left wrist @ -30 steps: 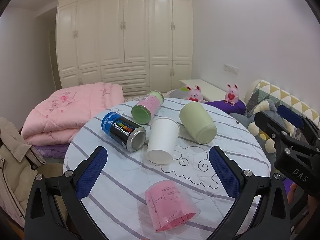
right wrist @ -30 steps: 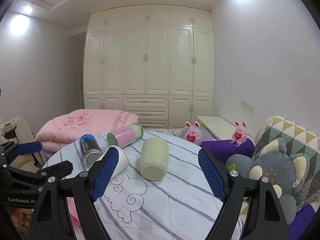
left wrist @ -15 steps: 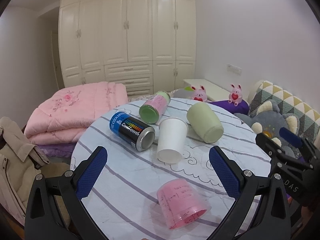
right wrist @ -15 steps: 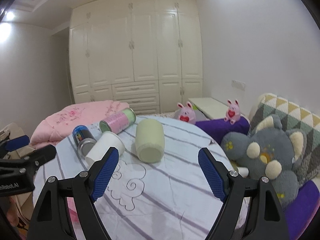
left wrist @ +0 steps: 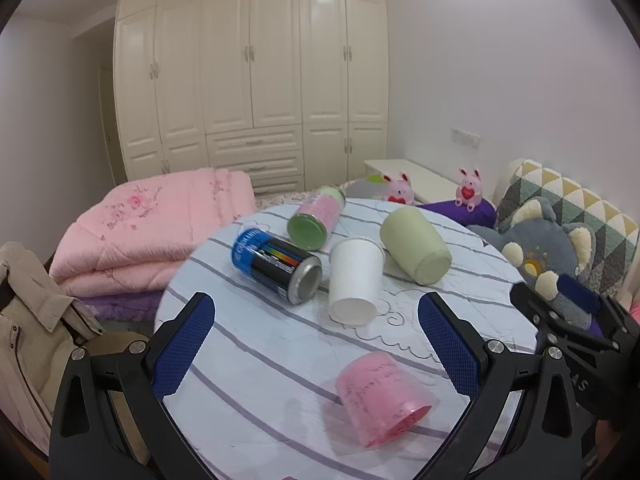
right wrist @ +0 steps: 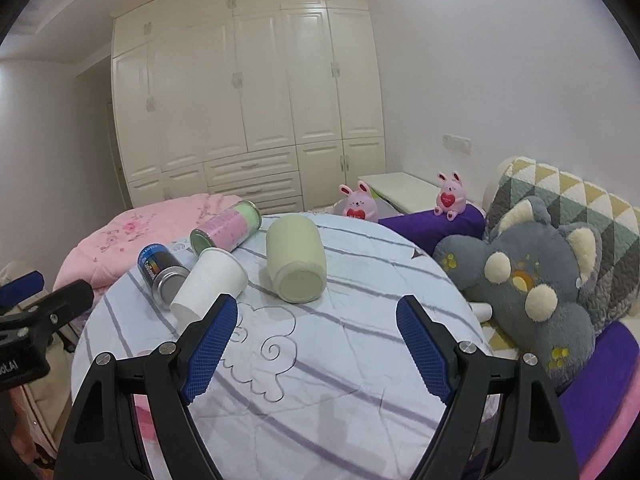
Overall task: Flip cup upright
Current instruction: 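Move the right gripper to the pink cup lying on its side and close on its rim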
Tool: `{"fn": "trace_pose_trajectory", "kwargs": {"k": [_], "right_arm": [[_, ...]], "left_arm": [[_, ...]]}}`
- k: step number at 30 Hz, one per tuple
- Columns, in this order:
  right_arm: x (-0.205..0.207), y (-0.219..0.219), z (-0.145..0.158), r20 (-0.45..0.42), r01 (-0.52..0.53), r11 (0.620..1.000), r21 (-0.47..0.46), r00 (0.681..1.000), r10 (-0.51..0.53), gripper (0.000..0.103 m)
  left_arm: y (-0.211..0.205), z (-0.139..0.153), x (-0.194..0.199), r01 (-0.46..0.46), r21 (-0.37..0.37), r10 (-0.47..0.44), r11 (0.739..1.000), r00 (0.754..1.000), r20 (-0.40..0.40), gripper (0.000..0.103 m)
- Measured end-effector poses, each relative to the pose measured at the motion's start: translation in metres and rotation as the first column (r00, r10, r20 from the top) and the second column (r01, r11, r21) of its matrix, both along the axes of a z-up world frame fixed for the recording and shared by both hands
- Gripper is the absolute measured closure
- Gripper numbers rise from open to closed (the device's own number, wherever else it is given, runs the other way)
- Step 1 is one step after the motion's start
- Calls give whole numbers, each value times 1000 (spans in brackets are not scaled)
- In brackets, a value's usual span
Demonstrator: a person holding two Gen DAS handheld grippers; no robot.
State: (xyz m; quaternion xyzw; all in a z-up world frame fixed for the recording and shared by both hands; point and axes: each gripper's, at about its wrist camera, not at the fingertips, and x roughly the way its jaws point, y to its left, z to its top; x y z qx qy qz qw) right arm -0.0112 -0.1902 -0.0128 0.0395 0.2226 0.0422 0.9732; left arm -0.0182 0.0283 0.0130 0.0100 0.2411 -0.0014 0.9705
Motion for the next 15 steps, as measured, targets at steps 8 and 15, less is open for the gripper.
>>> {"fn": "trace_pose_trajectory", "kwargs": {"k": [8,15], "right_arm": [[-31,34,-7,18,-94,992,86,996,92,20],[-48,88,-21,47,-186,983,0,981,186,20]], "left_arm": [[35,14,-12,-1,-20,2,1000,999,43,0],[47,11,-15,26,-52,-24,998,999,35,0]]}}
